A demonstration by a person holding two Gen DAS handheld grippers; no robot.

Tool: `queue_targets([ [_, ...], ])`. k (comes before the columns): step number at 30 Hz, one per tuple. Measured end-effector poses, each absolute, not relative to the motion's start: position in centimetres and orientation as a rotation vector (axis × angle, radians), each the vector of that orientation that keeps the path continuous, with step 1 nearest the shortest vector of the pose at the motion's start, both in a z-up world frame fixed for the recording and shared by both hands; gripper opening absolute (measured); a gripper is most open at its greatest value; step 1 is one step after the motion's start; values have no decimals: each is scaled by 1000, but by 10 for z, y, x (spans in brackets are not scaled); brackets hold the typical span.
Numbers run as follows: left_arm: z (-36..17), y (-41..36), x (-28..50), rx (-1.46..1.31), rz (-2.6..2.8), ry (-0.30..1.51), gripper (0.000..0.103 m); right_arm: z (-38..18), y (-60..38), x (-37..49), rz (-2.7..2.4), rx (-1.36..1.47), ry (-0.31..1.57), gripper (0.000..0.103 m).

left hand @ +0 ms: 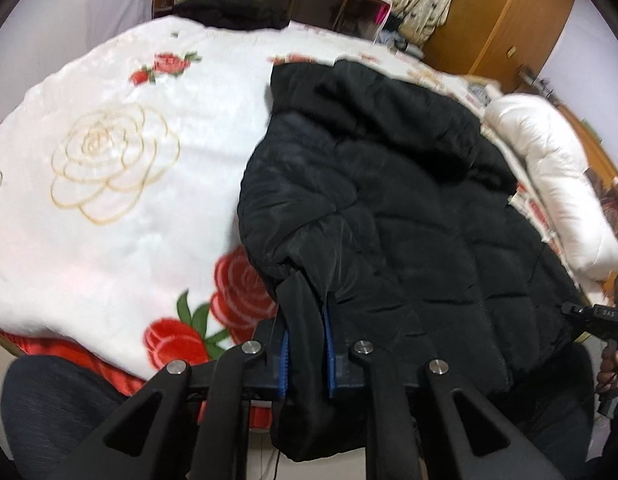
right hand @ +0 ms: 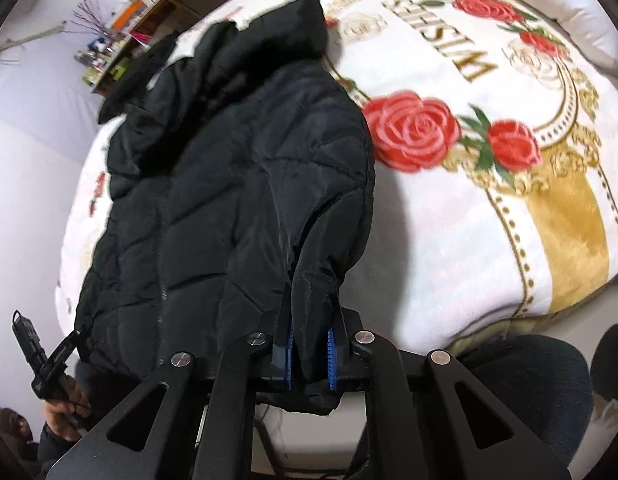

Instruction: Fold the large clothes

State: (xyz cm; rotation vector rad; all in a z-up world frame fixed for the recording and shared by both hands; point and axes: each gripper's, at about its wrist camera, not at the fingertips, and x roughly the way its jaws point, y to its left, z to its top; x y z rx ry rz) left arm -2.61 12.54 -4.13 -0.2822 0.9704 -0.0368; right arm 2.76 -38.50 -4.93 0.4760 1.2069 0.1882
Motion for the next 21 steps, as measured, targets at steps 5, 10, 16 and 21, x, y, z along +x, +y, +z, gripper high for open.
queue_targets([
  [5, -12, 135, -20, -318, -52, 895, 13, -25, -392, 36, 212, 516, 1120, 11],
  [10, 17, 142, -9, -333, -58, 818, 13, 0, -394, 46, 233, 548, 1025, 11],
  [16, 41, 148, 15, -354, -62, 744, 13, 24, -390, 75, 242, 558, 950, 10],
  [21, 58, 156, 37, -391, -62, 698, 13, 48, -389, 105, 248, 564, 895, 10],
])
